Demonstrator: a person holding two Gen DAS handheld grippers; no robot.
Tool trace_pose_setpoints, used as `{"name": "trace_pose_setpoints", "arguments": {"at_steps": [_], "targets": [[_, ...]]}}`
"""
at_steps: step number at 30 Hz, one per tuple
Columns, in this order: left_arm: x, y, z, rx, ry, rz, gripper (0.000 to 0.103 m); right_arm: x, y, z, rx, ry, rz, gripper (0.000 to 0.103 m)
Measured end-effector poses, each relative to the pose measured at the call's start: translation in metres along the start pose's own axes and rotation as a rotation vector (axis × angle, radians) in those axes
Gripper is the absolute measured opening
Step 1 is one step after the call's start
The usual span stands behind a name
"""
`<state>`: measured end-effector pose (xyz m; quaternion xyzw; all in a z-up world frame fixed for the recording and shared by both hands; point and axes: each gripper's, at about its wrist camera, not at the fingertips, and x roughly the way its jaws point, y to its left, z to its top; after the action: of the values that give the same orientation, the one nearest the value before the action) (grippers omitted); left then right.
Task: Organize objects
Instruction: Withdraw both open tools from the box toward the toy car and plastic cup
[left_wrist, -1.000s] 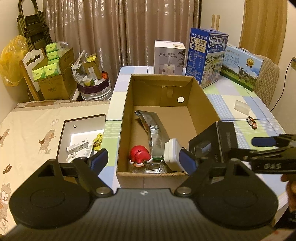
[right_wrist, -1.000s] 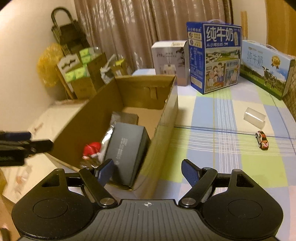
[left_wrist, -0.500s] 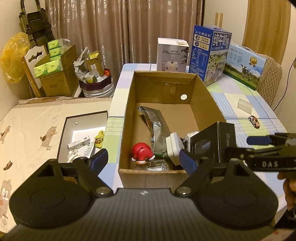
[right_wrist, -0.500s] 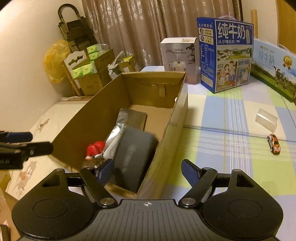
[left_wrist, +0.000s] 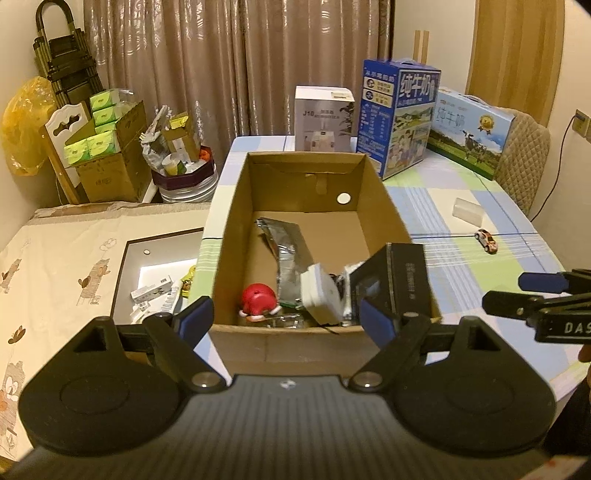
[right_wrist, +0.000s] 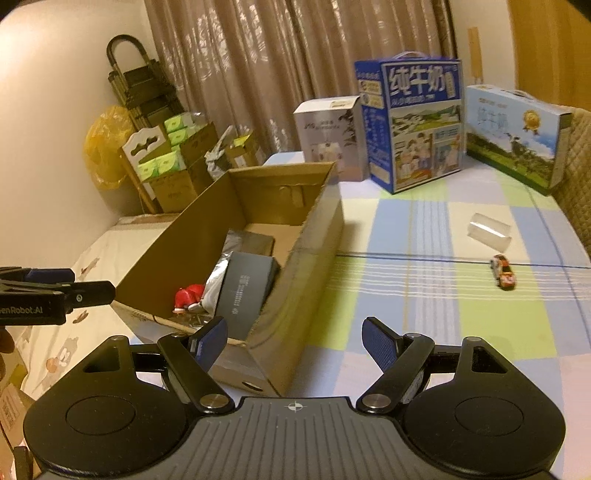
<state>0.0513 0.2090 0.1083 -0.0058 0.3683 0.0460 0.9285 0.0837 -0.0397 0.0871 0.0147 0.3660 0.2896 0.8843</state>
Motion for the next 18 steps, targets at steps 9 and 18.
{"name": "trace_pose_setpoints", "arguments": {"at_steps": [9, 18], "targets": [[-0.012, -0.030, -0.005, -0.006, -0.007, -0.028, 0.089, -0.035, -0.030, -0.005, 0.051, -0.033, -0.038, 0.077], [-0.019, -0.065, 0.002, 0.013, -0.036, -0.061, 0.099, -0.067, -0.063, -0.008, 0.092, -0.069, -0.081, 0.077]]}}
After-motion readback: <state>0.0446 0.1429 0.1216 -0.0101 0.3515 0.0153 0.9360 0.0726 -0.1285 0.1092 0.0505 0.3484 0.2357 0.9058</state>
